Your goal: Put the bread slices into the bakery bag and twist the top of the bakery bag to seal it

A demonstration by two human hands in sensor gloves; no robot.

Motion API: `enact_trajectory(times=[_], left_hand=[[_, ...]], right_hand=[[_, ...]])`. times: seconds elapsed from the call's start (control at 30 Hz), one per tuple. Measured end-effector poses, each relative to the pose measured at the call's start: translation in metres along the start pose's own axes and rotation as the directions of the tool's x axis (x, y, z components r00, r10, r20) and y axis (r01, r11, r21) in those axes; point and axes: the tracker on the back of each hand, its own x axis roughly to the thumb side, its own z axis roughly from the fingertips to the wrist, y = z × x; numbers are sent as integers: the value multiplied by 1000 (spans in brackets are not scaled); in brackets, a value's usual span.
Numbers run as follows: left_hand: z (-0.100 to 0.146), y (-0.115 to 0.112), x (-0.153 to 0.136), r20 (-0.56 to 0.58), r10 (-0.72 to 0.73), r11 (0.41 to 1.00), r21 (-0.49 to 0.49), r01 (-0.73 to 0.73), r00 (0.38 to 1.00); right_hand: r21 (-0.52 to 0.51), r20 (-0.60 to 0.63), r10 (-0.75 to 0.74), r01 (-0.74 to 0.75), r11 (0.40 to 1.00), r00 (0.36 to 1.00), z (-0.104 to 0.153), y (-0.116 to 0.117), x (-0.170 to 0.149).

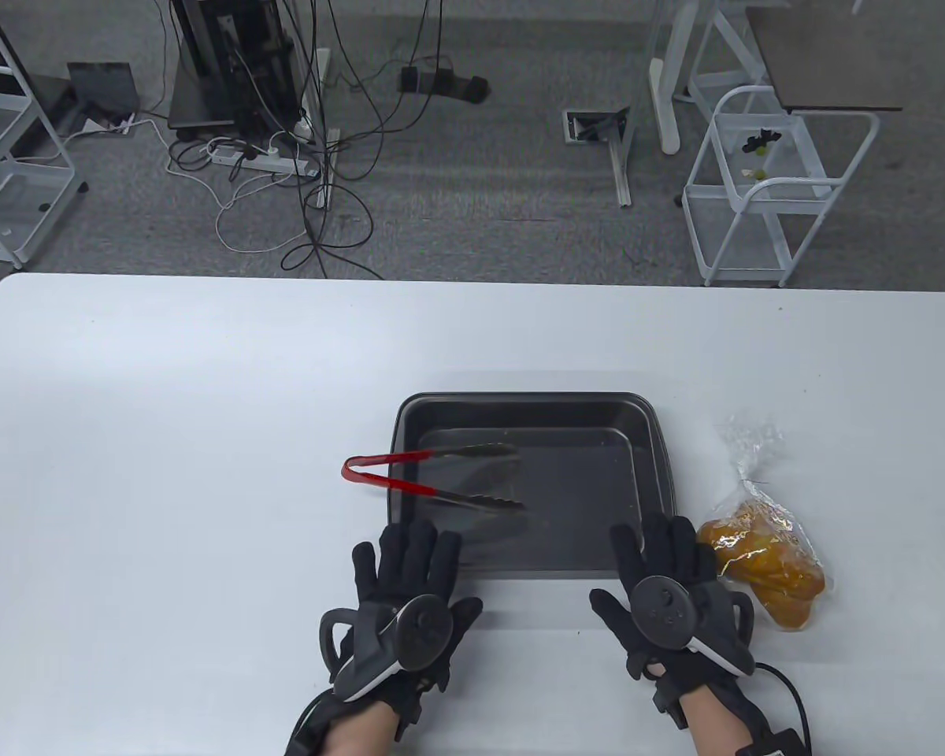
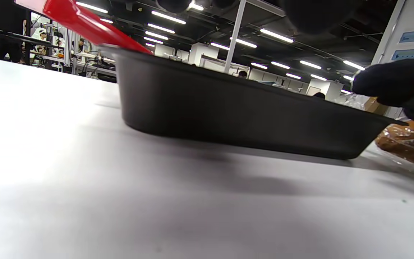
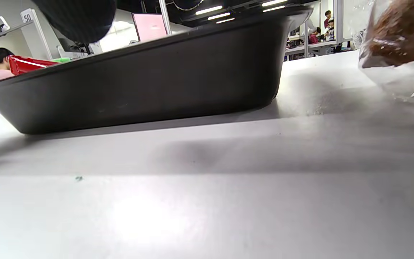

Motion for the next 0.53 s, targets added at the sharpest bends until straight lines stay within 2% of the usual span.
enact_trajectory(times=[0.53], left_hand=[[0,0,-3,22,7,1000,12,-7,1000]], right_hand=[[11,-5,-4,4,1000,1000,-1,0,1]])
